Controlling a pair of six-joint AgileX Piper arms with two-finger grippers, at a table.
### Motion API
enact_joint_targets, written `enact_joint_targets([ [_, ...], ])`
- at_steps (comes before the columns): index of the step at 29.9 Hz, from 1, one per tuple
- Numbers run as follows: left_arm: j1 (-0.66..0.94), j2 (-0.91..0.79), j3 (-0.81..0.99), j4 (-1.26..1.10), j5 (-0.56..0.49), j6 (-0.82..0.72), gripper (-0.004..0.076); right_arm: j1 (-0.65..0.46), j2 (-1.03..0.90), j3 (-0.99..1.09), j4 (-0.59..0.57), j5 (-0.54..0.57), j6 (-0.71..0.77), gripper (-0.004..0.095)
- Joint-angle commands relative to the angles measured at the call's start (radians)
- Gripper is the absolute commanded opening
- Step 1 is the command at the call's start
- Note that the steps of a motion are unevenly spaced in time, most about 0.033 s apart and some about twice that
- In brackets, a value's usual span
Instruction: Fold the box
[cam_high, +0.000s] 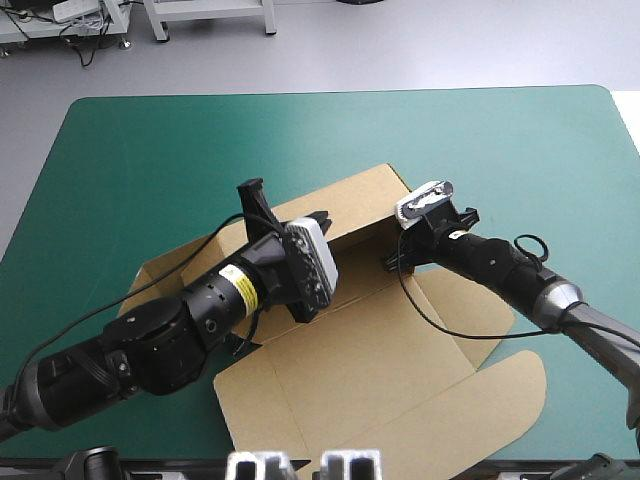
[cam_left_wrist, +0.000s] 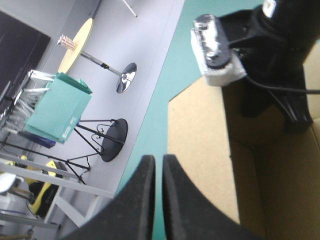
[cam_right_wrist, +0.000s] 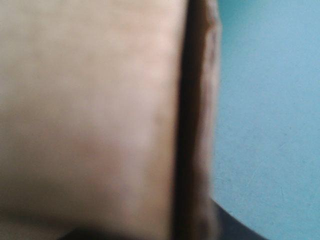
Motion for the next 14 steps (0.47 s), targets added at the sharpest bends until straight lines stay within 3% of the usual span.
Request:
enact_joint_targets([
  [1, 0.080, -0.022, -0.112, -0.105, -0.005, -0.005, 0.0015, -0.002, -0.019, -0.024, -0.005, 0.018, -0.017, -0.0019],
  [5, 0.250, -0.022, -0.152, -0.315, -0.003, 0.045, 0.0015, -0.002, -0.022, -0.024, -0.009, 0.050, -0.017, -0.0019],
  [14, 0.686, -0.026, -0.158, -0.789, 0.050, 0.291, 0.0015, -0.002, -0.089, -0.032, -0.141, 0.171, 0.058, -0.0019],
])
